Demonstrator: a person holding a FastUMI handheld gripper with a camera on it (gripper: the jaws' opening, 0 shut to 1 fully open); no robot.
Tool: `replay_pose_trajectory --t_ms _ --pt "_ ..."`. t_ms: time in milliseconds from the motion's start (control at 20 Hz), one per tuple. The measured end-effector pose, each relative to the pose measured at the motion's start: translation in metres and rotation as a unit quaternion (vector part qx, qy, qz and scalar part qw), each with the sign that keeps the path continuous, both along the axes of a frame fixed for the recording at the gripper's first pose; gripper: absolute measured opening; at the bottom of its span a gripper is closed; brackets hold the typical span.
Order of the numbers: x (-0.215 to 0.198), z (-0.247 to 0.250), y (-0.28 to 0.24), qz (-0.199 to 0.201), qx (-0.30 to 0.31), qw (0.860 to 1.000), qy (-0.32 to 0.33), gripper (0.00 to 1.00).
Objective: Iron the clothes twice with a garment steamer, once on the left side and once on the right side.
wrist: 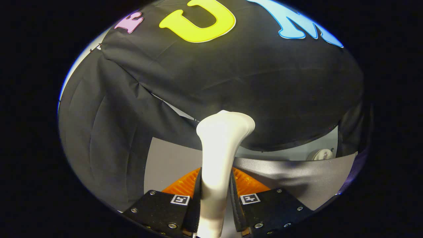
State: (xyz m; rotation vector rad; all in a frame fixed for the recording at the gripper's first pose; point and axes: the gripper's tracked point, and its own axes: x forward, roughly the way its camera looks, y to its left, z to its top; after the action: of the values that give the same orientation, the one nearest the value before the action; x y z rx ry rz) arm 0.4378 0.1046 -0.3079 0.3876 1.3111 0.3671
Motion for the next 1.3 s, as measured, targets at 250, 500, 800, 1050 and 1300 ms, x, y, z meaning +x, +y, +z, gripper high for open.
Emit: replay_pose_trajectory --t_ms 250,500,800,1050,1300 --pt "-0.017 0.040 -0.003 0.002 0.023 0.998 -0.052 0.36" --pt "-0.055 0.103 -0.026 -0.001 0.033 0.992 -0.118 0.36" --pt "-0.134 0.166 -0.057 -0.012 0.024 0.982 -0.185 0.35" --pt "-0.200 0.194 -0.093 -0.034 0.031 0.974 -0.223 0.36" --pt "-0.282 0.210 -0.116 -0.040 0.006 0.963 -0.268 0.35"
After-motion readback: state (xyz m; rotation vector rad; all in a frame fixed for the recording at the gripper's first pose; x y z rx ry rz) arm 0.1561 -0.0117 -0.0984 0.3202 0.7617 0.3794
